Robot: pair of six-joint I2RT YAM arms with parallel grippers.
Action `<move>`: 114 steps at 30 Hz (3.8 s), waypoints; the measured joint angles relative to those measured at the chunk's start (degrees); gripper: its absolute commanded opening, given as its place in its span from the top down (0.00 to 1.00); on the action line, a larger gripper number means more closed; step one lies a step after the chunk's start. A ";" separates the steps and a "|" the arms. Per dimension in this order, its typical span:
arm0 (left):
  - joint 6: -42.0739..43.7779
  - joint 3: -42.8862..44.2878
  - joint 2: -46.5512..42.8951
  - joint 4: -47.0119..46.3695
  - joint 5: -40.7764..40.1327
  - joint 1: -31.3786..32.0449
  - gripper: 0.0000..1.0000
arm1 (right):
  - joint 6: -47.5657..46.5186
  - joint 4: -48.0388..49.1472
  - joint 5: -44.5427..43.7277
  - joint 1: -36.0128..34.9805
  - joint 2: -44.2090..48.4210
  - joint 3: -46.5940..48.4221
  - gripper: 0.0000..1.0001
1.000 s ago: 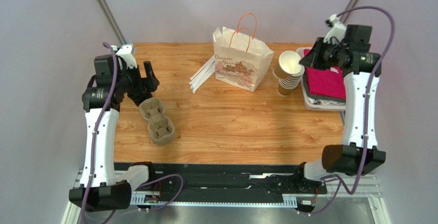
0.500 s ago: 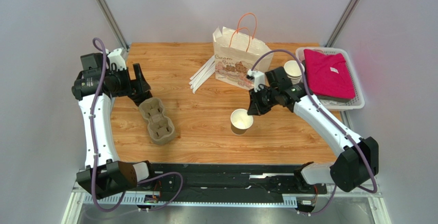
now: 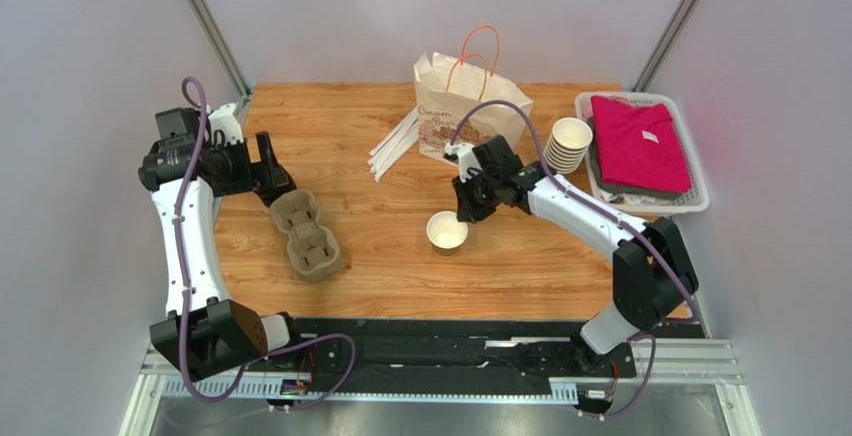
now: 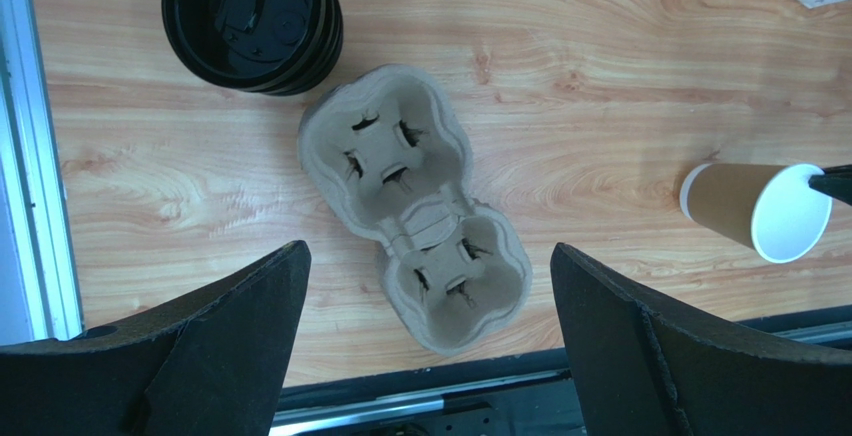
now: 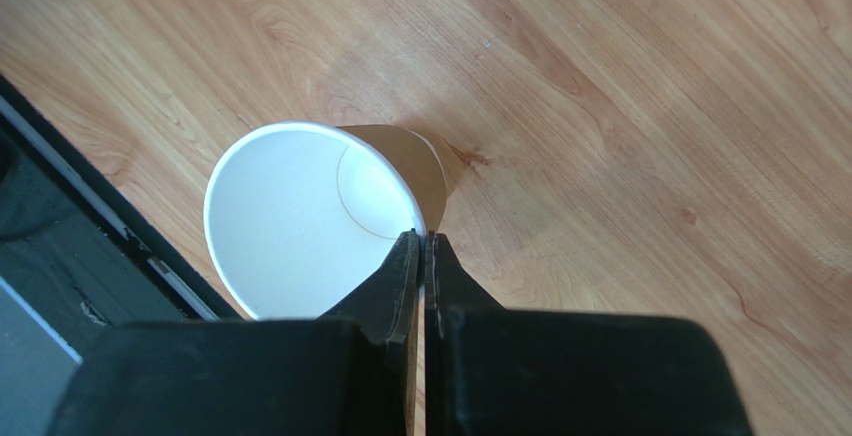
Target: Pack the takeout coffee
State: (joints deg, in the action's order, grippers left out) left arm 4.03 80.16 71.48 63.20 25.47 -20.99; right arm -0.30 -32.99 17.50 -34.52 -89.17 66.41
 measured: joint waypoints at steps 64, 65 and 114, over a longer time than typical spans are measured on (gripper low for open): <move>23.47 8.79 31.89 -5.81 -9.62 5.11 0.74 | -3.98 -8.76 5.07 3.34 1.14 21.35 0.06; 23.47 8.83 31.89 -5.77 -9.53 5.11 0.79 | -4.09 -8.74 5.09 3.52 1.14 21.44 0.06; -74.36 5.57 4.87 -101.02 56.02 33.64 1.00 | 20.76 18.62 15.32 3.98 16.57 22.56 0.36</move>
State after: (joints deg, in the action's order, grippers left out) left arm -70.32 85.73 76.36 -37.82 81.49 12.64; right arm 20.47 -14.37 32.82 -30.55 -72.60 88.97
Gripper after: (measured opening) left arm 0.149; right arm 0.668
